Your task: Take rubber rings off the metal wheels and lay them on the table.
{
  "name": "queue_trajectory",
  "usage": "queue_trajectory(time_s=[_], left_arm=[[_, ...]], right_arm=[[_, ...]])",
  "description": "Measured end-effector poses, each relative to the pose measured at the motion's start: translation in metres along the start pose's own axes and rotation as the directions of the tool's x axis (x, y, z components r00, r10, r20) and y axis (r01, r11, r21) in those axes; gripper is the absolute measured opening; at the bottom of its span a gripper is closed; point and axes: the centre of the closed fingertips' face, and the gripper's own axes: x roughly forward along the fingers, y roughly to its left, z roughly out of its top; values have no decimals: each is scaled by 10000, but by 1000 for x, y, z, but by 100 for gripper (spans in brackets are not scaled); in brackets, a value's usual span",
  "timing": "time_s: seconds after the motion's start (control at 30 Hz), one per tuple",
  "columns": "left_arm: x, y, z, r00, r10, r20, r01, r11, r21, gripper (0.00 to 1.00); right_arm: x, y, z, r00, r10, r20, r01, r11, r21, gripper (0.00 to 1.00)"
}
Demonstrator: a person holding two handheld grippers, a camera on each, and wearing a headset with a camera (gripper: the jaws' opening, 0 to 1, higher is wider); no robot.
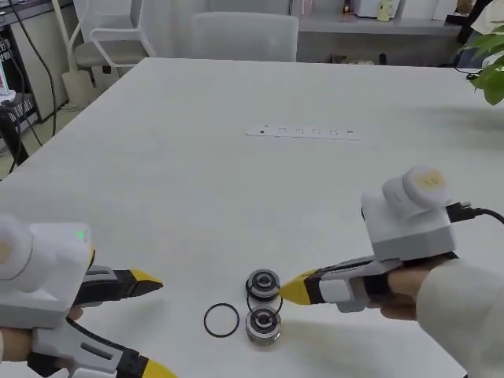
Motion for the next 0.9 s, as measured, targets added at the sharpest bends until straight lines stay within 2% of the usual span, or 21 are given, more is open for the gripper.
queue_trajectory(time_s=[0.3,0.67,0.9], left_arm=[[0,0,-1,10000,26,-54,-27,10000,-14,88],[0,0,-3,9999,37,-119,-37,10000,-34,88],[0,0,-3,9999,36,-124,-37,10000,-81,87]], right_arm=[[-3,3,9,9993,-2,382,-2,9999,108,0],[1,24,24,9967,181,795,-160,9995,-263,0],[9,33,25,9958,328,856,-289,9985,-466,0]])
